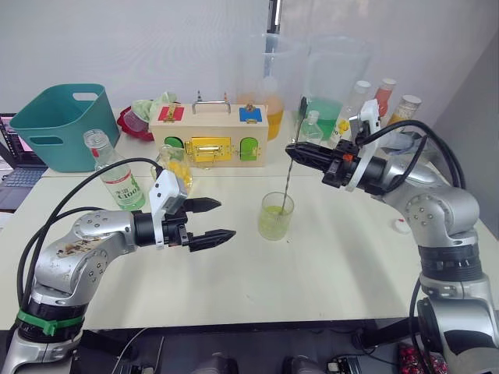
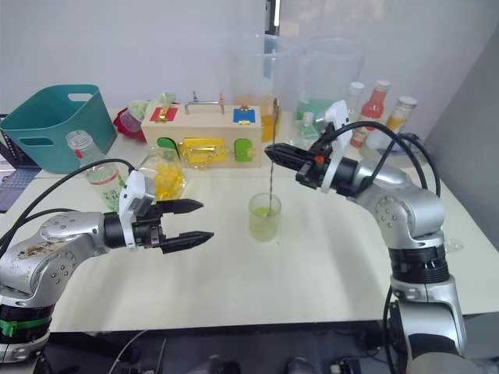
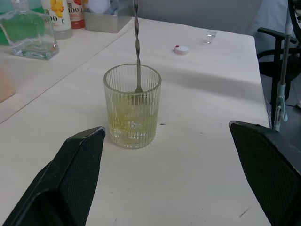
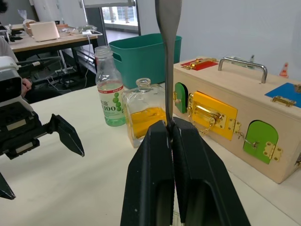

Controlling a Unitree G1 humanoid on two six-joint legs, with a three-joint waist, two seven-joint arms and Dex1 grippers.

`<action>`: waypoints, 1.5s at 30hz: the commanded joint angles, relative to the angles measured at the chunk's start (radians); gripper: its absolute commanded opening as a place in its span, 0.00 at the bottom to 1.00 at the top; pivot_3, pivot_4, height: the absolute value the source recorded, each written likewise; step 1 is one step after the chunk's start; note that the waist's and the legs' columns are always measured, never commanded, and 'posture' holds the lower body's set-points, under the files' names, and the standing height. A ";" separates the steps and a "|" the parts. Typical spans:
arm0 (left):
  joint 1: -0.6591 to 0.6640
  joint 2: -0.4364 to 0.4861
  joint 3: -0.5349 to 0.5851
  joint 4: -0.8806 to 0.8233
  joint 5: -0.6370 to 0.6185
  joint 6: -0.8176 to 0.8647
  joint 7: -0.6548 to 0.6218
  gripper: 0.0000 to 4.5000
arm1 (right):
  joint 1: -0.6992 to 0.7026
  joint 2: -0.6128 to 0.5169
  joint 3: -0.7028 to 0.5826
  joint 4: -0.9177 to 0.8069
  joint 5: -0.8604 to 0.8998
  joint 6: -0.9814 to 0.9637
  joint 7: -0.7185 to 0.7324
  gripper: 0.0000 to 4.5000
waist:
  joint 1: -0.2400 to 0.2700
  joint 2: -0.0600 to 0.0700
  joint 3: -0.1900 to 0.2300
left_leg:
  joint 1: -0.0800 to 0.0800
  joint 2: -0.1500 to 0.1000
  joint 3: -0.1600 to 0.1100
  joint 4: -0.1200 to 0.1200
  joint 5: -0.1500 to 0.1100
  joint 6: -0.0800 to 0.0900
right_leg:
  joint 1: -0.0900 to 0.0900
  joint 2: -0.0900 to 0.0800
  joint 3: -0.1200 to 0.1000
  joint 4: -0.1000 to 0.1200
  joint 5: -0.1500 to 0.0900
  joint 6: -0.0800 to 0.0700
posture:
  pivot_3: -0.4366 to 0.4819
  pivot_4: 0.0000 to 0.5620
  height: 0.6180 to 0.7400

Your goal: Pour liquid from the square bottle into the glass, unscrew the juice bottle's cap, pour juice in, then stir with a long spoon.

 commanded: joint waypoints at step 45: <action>-0.046 0.038 -0.048 0.005 0.047 -0.034 -0.035 0.99 | -0.071 0.151 0.039 0.077 -0.251 -0.113 0.024 0.00 | -0.006 0.000 0.000 | 0.000 0.001 0.000 0.000 -0.001 -0.003 | 0.000 0.001 -0.001 0.001 0.000 0.000 | 0.48 0.27 1.00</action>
